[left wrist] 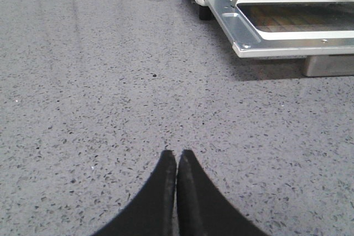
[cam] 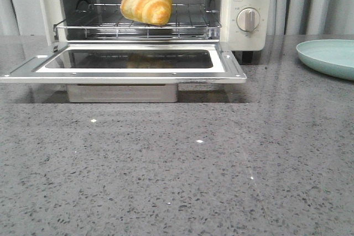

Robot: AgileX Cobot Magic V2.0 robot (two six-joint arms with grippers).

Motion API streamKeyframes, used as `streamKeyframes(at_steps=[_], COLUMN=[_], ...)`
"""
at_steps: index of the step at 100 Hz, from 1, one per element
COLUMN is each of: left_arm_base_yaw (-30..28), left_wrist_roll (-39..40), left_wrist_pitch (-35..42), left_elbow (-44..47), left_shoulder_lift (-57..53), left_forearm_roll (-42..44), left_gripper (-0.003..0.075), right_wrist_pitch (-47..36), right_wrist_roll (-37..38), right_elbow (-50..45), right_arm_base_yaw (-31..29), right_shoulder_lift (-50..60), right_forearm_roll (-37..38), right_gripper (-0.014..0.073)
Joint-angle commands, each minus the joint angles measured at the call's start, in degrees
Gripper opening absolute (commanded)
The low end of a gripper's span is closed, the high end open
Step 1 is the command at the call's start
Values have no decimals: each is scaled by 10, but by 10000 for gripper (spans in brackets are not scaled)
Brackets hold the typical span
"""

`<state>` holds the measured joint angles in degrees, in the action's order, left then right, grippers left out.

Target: Put bread in oven

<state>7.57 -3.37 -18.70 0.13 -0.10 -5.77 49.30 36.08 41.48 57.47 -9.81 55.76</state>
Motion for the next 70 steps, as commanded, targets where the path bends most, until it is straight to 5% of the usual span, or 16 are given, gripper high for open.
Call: streamKeyframes(at_steps=[1,52,70], left_arm_base_yaw=[-2,-2,-2], left_wrist_roll=[4,4,4], left_wrist_pitch=[38,38,38], left_elbow=[13,13,13], left_shoulder_lift=[-15,-15,-15], left_forearm_roll=[-8,-8,-8], left_gripper=[-21,-21,-21], right_wrist_pitch=[-32,-31,-22], right_wrist_roll=[-2,-2,-2], right_elbow=[10,10,-25], right_arm_base_yaw=[0,0,-2], right_shoulder_lift=[-9,-9,-10], right_forearm_roll=[27,27,93], right_gripper=[-48,-48,-48])
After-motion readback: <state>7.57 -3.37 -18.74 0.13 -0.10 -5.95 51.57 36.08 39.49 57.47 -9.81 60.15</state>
